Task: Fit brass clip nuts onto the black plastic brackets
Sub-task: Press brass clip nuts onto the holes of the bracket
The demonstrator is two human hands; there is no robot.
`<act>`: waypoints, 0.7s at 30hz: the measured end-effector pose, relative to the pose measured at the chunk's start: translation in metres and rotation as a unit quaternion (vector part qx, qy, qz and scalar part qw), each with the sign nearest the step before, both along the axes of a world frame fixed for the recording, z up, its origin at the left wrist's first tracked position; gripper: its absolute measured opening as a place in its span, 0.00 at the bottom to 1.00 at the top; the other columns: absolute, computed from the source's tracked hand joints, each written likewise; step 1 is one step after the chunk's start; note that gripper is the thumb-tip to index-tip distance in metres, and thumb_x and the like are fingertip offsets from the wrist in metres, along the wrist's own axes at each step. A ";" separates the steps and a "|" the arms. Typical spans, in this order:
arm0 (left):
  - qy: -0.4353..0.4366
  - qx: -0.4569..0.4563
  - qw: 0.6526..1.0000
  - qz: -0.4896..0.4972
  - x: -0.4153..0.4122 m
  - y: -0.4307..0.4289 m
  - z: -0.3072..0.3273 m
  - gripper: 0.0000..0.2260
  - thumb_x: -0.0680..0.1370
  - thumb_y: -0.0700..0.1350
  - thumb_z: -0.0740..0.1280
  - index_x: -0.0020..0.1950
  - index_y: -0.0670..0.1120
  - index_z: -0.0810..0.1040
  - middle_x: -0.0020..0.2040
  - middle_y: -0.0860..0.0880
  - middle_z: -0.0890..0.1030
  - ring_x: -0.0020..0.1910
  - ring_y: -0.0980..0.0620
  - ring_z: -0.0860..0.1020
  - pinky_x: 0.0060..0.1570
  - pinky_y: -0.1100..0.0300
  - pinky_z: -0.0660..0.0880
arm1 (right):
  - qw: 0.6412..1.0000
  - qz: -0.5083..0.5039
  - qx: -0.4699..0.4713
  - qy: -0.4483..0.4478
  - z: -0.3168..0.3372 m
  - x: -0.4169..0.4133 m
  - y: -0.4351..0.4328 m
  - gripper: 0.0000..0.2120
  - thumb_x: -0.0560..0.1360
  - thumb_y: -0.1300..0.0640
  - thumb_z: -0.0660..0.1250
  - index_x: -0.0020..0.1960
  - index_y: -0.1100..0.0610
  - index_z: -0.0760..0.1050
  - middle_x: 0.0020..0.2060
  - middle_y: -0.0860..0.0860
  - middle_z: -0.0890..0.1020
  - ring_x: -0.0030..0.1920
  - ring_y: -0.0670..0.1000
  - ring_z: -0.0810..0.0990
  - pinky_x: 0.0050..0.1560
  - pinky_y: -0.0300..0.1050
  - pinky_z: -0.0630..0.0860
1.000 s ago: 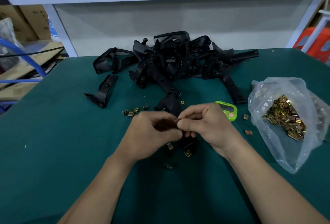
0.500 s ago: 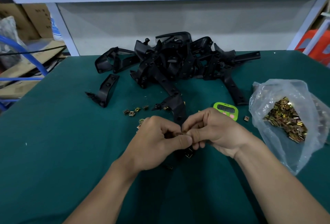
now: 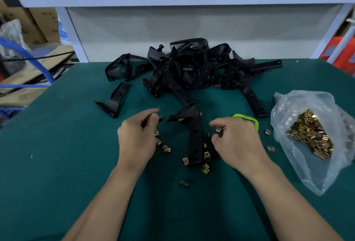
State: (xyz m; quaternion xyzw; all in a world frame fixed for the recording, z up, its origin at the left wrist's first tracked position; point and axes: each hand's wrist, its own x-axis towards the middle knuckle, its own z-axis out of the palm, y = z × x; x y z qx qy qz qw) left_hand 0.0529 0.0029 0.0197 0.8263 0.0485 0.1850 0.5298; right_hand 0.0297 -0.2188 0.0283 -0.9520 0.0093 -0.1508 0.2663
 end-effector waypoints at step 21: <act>-0.003 -0.003 0.999 -0.039 -0.005 -0.004 0.002 0.13 0.83 0.39 0.62 0.65 0.54 0.72 0.40 0.59 0.85 0.41 0.63 0.82 0.38 0.73 0.74 | 0.985 -0.070 -0.153 -0.040 0.006 -0.010 0.015 0.27 0.69 0.59 0.72 0.66 0.45 0.72 0.45 0.42 0.78 0.36 0.54 0.76 0.35 0.45 0.64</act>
